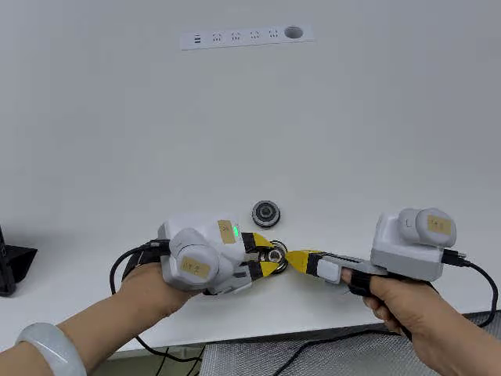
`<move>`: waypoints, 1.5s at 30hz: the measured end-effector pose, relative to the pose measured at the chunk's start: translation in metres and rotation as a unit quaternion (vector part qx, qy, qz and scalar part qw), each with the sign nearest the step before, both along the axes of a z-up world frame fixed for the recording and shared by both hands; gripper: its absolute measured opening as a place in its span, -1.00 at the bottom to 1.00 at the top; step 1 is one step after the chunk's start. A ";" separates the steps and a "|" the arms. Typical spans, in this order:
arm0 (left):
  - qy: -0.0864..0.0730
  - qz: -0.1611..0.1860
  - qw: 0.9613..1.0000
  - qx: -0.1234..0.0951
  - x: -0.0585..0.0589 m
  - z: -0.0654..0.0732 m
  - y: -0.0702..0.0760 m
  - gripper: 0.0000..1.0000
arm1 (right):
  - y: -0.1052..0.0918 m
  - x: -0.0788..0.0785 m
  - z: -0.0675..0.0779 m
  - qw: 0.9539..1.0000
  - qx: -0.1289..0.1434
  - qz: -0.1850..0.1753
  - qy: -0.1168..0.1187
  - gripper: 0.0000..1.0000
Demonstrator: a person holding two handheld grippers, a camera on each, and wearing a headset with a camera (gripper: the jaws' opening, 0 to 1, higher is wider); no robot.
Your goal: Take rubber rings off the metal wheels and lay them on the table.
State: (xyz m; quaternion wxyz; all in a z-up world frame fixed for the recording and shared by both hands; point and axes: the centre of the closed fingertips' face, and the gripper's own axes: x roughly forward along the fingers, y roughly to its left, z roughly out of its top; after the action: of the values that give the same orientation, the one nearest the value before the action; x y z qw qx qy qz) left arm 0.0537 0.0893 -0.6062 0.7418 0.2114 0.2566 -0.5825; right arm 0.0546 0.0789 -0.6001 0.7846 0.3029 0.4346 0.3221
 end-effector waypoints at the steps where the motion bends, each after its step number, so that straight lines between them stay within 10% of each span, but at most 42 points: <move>1: -0.002 0.000 1.000 0.000 0.000 0.000 0.000 -0.72 | 0.000 0.000 0.000 1.000 0.000 -0.001 0.000 -0.96; 45: -0.013 0.044 0.999 -0.011 0.000 0.004 0.024 -0.14 | -0.008 -0.001 0.023 0.999 0.030 -0.024 -0.006 -0.96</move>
State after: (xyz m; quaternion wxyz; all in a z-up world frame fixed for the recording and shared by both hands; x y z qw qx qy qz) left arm 0.0538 0.1136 -0.6025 0.7721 0.1991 0.2495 -0.5495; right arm 0.0535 0.0705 -0.5771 0.7855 0.3348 0.4123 0.3177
